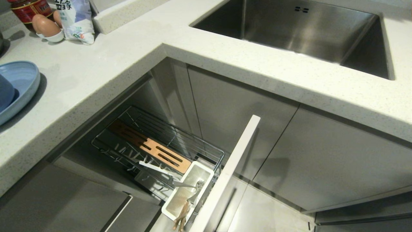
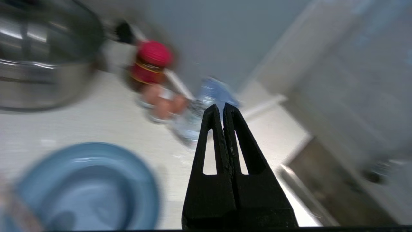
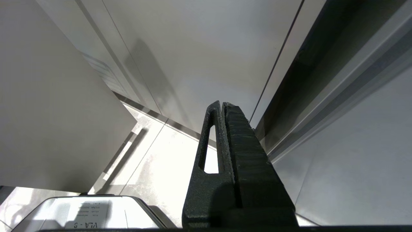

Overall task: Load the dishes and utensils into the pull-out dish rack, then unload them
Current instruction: Take the spoon out of the cupboard

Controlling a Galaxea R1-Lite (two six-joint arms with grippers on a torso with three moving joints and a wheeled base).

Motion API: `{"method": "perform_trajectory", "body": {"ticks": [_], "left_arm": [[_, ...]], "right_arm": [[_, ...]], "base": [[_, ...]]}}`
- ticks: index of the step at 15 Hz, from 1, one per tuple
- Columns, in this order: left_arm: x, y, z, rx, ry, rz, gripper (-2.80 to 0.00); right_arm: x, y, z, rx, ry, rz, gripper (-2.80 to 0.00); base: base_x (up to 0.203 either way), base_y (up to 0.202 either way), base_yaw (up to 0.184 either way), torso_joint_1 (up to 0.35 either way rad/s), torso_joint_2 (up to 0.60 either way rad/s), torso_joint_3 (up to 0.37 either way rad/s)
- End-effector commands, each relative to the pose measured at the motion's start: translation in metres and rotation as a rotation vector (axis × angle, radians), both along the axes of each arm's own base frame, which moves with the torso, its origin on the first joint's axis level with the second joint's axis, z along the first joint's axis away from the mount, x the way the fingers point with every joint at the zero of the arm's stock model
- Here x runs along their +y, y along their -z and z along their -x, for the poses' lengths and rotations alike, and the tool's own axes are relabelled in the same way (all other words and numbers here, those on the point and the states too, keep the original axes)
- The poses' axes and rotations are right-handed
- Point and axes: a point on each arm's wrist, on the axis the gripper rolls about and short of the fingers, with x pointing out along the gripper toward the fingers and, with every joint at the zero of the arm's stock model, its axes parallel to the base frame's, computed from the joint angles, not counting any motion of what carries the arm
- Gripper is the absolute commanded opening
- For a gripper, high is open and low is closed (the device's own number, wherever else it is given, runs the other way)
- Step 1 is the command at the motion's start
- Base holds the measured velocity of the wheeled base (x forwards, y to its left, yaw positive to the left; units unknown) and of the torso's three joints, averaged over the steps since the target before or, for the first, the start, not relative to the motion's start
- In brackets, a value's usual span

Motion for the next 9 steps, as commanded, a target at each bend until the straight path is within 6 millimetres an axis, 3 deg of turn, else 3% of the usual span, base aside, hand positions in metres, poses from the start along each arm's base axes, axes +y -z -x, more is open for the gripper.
{"method": "perform_trajectory", "body": {"ticks": [1,5,7,9], "left_arm": [[-0.004,-0.006,-0.035,0.042,0.113,0.018,-2.80],[-0.036,0.019,-0.074,0.299,0.440,0.052,-2.80],[-0.061,0.035,-0.080,0.421,0.618,0.002,-2.80],[-0.097,0.065,-0.094,0.598,0.692,-0.077,-2.80]], "right_arm": [[0.000,0.000,0.000,0.001,0.000,0.000,-2.80],[0.000,0.000,0.000,0.000,0.000,0.000,-2.80],[0.000,0.000,0.000,0.000,0.000,0.000,-2.80],[0.000,0.000,0.000,0.000,0.000,0.000,-2.80]], "base": [[0.000,0.000,0.000,0.000,0.00,0.000],[0.000,0.000,0.000,0.000,0.00,0.000],[0.000,0.000,0.000,0.000,0.00,0.000],[0.000,0.000,0.000,0.000,0.00,0.000]]}}
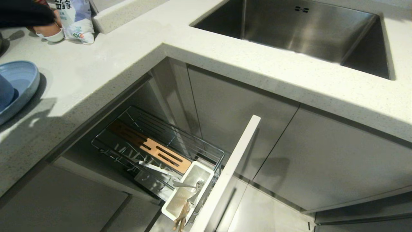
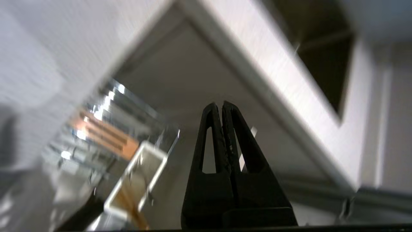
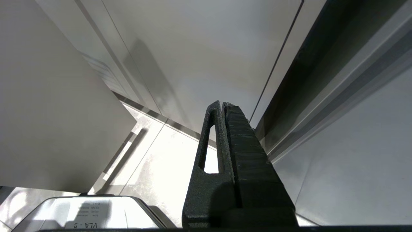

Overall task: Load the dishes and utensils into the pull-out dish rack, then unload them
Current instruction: Take the spoon out of the cupboard

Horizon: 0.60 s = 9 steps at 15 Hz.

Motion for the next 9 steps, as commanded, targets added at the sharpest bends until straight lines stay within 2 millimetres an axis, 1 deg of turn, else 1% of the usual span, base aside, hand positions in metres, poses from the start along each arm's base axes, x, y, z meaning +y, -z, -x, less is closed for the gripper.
{"method": "perform_trajectory", "body": {"ticks": [1,2,3,4,6,9], "left_arm": [[-0.038,0.027,-0.023,0.115,0.022,-0.100,-2.80],[-0.051,0.042,-0.035,0.183,-0.028,-0.123,-2.80],[-0.061,0.059,-0.042,0.262,-0.070,-0.119,-2.80],[-0.067,0.070,-0.043,0.316,-0.091,-0.094,-2.80],[-0.073,0.094,-0.044,0.410,-0.126,-0.080,-2.80],[-0.077,0.143,-0.045,0.537,-0.173,-0.144,-2.80]], "right_arm": [[0.000,0.000,0.000,0.000,0.000,0.000,-2.80],[0.000,0.000,0.000,-0.002,0.000,0.000,-2.80],[0.000,0.000,0.000,0.001,0.000,0.000,-2.80],[0.000,0.000,0.000,0.001,0.000,0.000,-2.80],[0.000,0.000,0.000,0.001,0.000,0.000,-2.80],[0.000,0.000,0.000,0.000,0.000,0.000,-2.80]], "base": [[0.000,0.000,0.000,0.000,0.00,0.000],[0.000,0.000,0.000,0.000,0.00,0.000],[0.000,0.000,0.000,0.000,0.00,0.000],[0.000,0.000,0.000,0.000,0.00,0.000],[0.000,0.000,0.000,0.000,0.00,0.000],[0.000,0.000,0.000,0.000,0.00,0.000]]}}
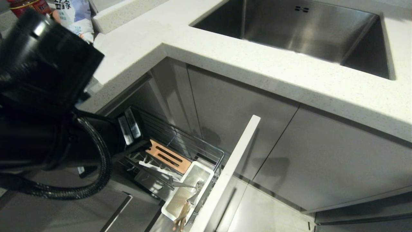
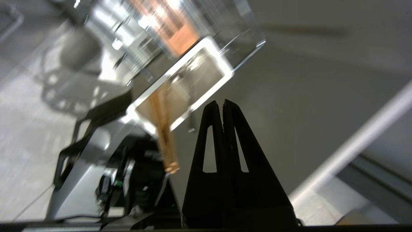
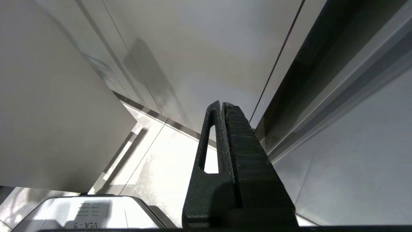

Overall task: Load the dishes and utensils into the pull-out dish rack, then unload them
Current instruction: Take the spoon out of the cupboard

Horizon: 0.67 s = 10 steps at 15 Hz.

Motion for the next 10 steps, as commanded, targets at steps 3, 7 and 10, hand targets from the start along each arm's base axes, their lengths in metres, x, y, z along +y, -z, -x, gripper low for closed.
{"method": "perform_trajectory", "body": {"ticks": [3,7,10], "left_arm": [[-0.004,0.056,-0.001,0.083,-0.016,-0.059,-2.80],[-0.012,0.106,-0.006,0.107,0.004,-0.033,-2.80],[-0.018,0.119,-0.013,0.125,0.011,-0.029,-2.80]], "right_arm": [[0.000,0.000,0.000,0.001,0.000,0.000,-2.80],[0.000,0.000,0.000,0.000,0.000,0.000,-2.80],[0.000,0.000,0.000,0.001,0.000,0.000,-2.80]], "base": [[0.000,0.000,0.000,0.000,0.00,0.000],[0.000,0.000,0.000,0.000,0.00,0.000],[0.000,0.000,0.000,0.000,0.00,0.000]]}}
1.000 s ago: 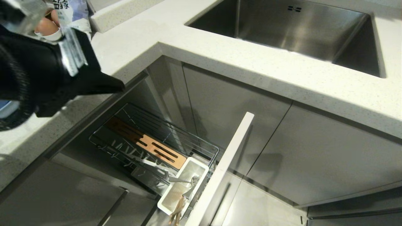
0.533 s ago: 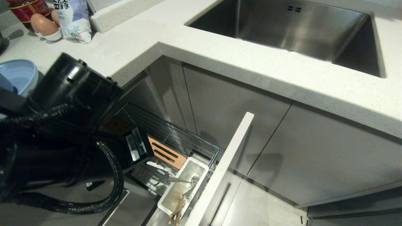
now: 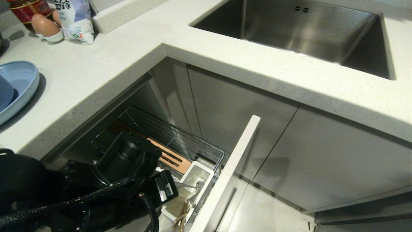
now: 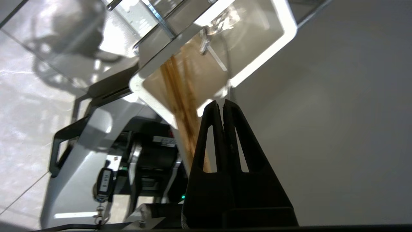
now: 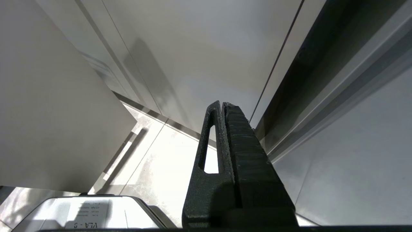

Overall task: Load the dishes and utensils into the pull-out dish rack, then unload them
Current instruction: Take the spoon out of the cupboard

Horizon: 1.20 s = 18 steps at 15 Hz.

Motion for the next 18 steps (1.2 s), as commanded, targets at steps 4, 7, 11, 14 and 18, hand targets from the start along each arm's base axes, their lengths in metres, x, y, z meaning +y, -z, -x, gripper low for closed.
{"method": "perform_trajectory", "body": {"ticks": [4,7,11,14,18], "left_arm": [[-0.003,0.011,-0.008,0.027,-0.021,-0.034,0.00],[-0.002,0.013,-0.013,0.035,-0.039,-0.045,0.00],[-0.002,0.026,-0.037,0.035,-0.067,-0.080,0.00],[-0.011,0.032,-0.051,0.040,-0.059,-0.082,0.00],[-0.014,0.038,-0.065,0.076,-0.049,-0.060,0.00]], "right_arm": [[0.000,0.000,0.000,0.000,0.000,0.000,-2.80],[0.000,0.000,0.000,0.001,0.000,0.000,-2.80],[0.000,0.000,0.000,0.001,0.000,0.000,-2.80],[0.000,0.000,0.000,0.000,0.000,0.000,-2.80],[0.000,0.000,0.000,0.000,0.000,0.000,-2.80]], "base": [[0.000,0.000,0.000,0.000,0.00,0.000],[0.000,0.000,0.000,0.000,0.00,0.000],[0.000,0.000,0.000,0.000,0.00,0.000],[0.000,0.000,0.000,0.000,0.00,0.000],[0.000,0.000,0.000,0.000,0.00,0.000]]}}
